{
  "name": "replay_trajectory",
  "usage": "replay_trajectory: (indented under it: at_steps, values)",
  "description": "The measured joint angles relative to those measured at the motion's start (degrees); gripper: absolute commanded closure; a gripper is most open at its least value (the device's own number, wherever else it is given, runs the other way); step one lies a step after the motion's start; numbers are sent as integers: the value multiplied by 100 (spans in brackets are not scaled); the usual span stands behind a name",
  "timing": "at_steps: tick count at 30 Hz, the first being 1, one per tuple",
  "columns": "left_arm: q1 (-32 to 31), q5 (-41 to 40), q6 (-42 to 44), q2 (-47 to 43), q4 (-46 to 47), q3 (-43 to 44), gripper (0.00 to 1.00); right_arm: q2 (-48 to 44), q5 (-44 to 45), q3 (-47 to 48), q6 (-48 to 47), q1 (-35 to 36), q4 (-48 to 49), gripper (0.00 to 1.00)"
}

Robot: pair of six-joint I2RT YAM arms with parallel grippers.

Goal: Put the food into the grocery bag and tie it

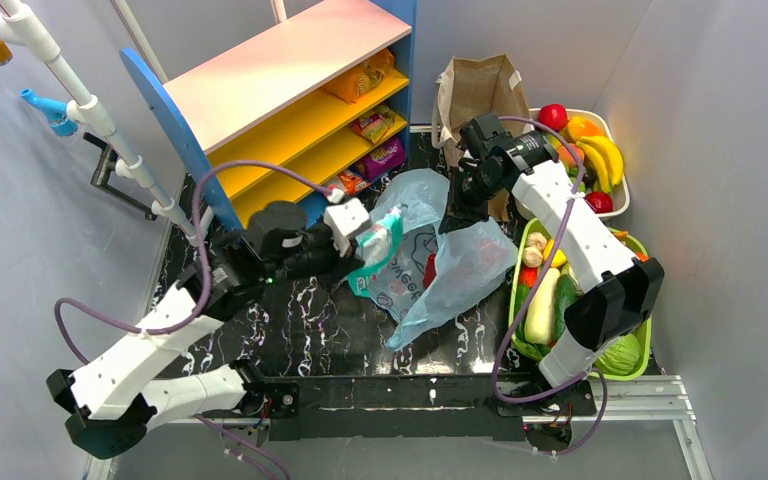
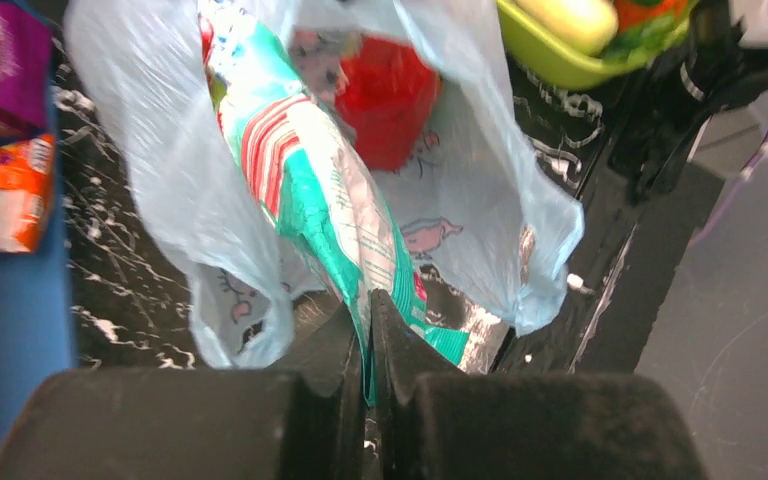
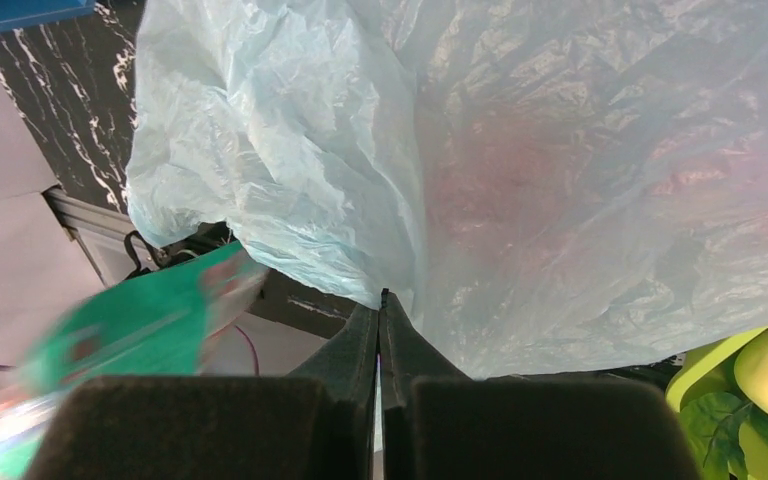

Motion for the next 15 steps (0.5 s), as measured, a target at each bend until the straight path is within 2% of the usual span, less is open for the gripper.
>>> replay_trajectory:
  at_steps: [4, 9, 15]
  values:
    - [0, -197, -44, 301, -597, 1205, 100, 0, -2, -375, -48, 0, 50, 99]
    - [0, -664, -151, 883, -893, 2321, 100, -15, -56, -693, -22, 0, 81, 99]
    - [13, -1080, -225, 2364, -624, 3457, 100, -292, -131, -1028, 56, 0, 248, 99]
